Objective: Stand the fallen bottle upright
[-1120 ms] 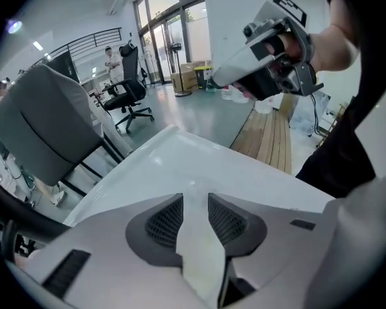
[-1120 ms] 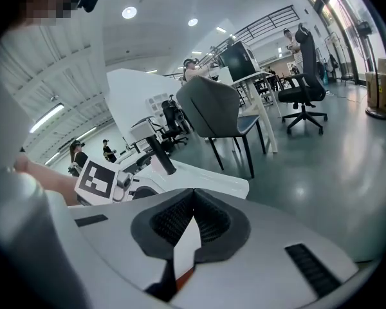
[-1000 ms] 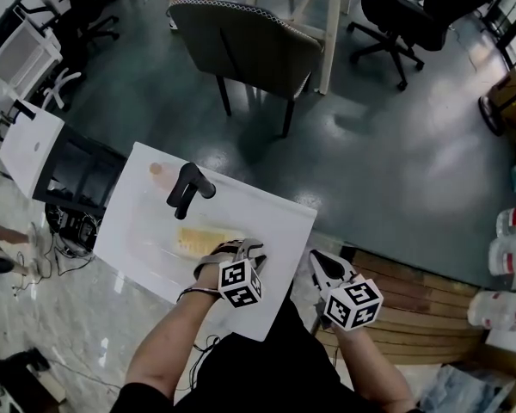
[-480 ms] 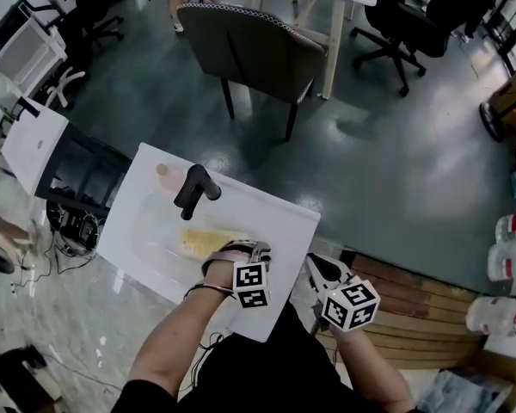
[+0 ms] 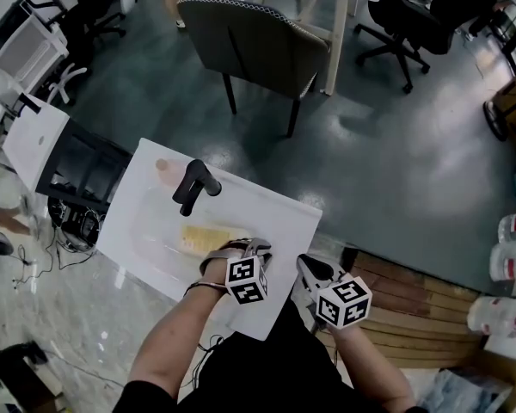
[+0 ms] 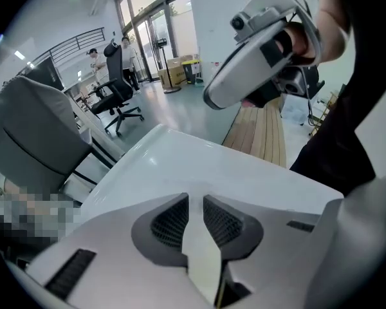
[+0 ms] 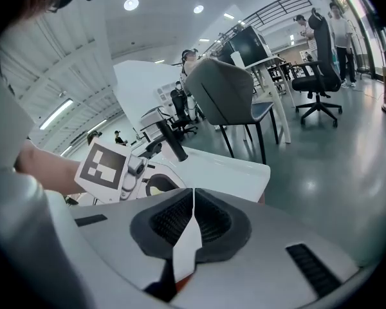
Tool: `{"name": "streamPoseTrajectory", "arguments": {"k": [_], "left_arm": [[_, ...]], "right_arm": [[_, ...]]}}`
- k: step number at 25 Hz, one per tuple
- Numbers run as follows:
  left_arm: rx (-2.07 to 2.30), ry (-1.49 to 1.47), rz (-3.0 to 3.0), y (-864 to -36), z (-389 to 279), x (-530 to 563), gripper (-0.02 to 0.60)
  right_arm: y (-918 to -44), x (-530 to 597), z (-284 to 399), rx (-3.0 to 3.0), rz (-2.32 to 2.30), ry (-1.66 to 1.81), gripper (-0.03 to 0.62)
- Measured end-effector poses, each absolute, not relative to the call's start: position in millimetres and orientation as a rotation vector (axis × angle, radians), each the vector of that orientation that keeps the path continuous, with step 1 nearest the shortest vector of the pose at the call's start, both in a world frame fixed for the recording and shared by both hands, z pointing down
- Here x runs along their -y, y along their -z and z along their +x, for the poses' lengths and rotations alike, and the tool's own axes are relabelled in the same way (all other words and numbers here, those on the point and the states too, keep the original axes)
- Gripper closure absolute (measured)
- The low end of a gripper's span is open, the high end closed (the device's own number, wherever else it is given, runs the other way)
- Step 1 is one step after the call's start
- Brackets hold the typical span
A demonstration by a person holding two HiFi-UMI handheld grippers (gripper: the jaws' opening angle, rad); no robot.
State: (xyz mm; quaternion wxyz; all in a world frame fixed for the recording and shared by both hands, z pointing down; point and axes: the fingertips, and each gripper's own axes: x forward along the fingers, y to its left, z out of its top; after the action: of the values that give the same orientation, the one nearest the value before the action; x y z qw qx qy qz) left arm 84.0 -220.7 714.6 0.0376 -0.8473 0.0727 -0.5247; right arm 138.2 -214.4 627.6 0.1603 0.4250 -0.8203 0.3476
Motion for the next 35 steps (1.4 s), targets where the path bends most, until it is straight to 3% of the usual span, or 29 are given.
{"name": "streamPoseTrajectory", "arguments": {"k": [20,22,25,33,35], "left_arm": [[-0.317,1.377,-2.870,-678.2,94.3,217.7,0.514],[-0.420,1.223,-3.026,-658.5,91.0,228.9,0.567],[-0.643,0.961,-3.188,-614.2,84.0,260.3,0.569],[-0.381,1.381,-2.892,-671.7,65.0,243.4,0.564],[-0.297,1.396,-2.914,-678.2,67.8,232.0,0.499]], "right_arm": [[-633.1,229.1,136.8,2.342,1.127,-0.964,0.552],[-632.2,230.6,131.2,2.355,1.108,-0.969,0.543],[-634.3,231.2,120.0,2.365,1.053,-0.988,0.500],[-648.0,238.0,125.4,2.310,1.115,-0.998,0.487],[-648.9,238.5,126.7,2.304,1.125,-1.001,0.488]]}}
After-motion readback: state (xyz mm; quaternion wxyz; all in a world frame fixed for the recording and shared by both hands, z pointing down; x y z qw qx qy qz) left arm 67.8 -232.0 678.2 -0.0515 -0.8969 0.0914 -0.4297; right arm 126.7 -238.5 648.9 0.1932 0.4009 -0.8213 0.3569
